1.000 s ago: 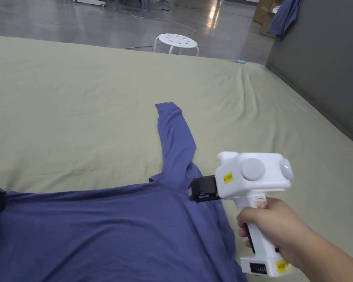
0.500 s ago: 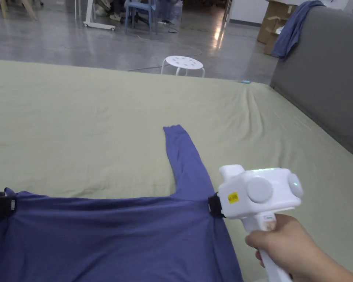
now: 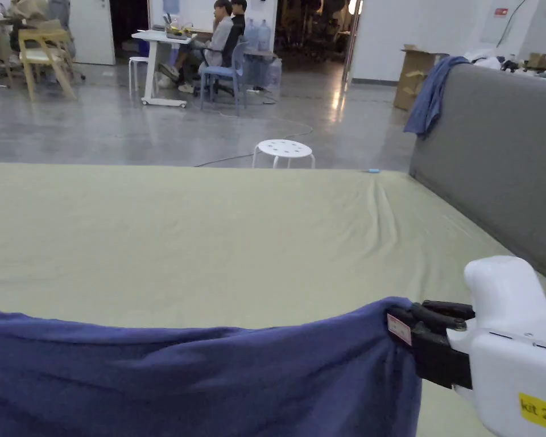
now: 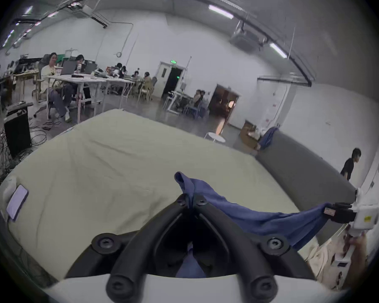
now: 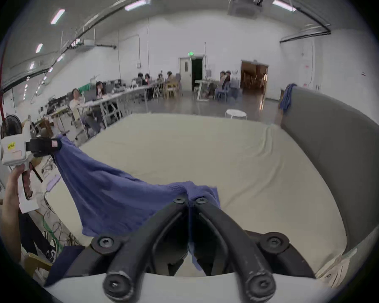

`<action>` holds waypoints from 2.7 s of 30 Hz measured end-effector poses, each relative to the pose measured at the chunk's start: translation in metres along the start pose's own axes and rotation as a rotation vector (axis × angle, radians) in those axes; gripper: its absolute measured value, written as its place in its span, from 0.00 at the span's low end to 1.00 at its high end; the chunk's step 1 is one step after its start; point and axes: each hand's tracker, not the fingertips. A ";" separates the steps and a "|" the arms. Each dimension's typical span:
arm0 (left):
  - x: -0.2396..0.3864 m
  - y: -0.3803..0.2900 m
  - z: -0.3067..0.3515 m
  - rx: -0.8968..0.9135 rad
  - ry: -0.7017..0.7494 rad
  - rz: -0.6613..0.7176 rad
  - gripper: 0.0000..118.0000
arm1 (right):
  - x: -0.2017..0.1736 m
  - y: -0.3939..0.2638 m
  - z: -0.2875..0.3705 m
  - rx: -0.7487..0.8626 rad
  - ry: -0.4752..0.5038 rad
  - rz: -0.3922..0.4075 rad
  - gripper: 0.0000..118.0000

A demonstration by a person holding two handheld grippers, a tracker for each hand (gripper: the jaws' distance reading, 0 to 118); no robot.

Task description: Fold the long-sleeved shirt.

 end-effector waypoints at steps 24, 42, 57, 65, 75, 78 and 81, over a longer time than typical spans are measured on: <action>0.047 0.264 -0.137 0.076 -0.063 -0.087 0.00 | 0.031 0.297 -0.091 0.123 -0.125 0.084 0.00; 0.042 0.320 -0.341 0.095 0.026 -0.228 0.00 | 0.071 0.377 -0.340 -0.036 -0.330 0.119 0.00; -0.061 0.025 -0.310 -0.334 -0.002 -0.344 0.00 | 0.053 0.005 -0.342 -0.343 -0.108 0.226 0.00; -0.076 -0.066 -0.161 -0.420 -0.025 -0.278 0.00 | 0.017 -0.110 -0.208 -0.440 -0.065 0.192 0.00; -0.088 -0.164 -0.067 -0.556 -0.005 -0.197 0.00 | 0.004 -0.213 -0.159 -0.568 -0.060 0.116 0.00; -0.094 -0.181 -0.063 -0.584 0.009 -0.170 0.00 | 0.005 -0.228 -0.161 -0.606 -0.053 0.068 0.00; -0.101 -0.194 -0.067 -0.606 0.029 -0.132 0.00 | 0.002 -0.235 -0.166 -0.614 -0.059 0.106 0.00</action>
